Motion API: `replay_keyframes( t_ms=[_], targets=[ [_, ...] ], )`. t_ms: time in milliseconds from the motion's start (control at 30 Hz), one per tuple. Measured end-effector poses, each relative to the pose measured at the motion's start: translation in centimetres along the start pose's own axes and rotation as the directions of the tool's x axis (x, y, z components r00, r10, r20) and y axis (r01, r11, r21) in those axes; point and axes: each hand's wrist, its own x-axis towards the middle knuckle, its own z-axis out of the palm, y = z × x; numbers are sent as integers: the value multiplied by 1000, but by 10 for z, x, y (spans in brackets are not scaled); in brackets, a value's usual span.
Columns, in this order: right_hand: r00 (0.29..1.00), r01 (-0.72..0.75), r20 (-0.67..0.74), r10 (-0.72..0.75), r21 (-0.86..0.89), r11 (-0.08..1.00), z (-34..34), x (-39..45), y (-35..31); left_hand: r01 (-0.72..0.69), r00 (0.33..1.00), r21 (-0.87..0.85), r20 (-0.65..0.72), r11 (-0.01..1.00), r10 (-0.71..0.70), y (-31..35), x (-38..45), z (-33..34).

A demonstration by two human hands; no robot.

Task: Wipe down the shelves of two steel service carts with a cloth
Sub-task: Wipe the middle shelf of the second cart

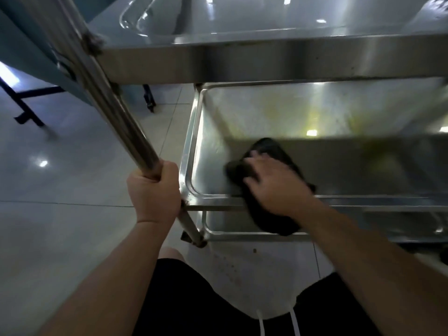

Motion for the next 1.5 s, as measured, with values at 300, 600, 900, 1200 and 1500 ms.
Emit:
replay_keyframes(
  t_ms=[300,600,900,1200,1500],
  targets=[
    [739,-654,-210,641,5,756,-50,43,88,-45,999,-49,20,998,46,0,0,4],
    [999,5,44,-5,19,1000,34,125,-115,-129,990,-69,42,989,132,7,-3,3],
    [988,-150,-50,148,-38,988,-24,92,38,-99,994,-105,35,990,103,2,-3,5],
    [992,-127,-23,126,-45,991,29,181,-94,-142,988,-186,31,972,151,-3,-3,7],
    [856,458,235,-460,65,886,32,66,-91,-145,988,-162,24,976,151,-6,-1,6]
  ],
)
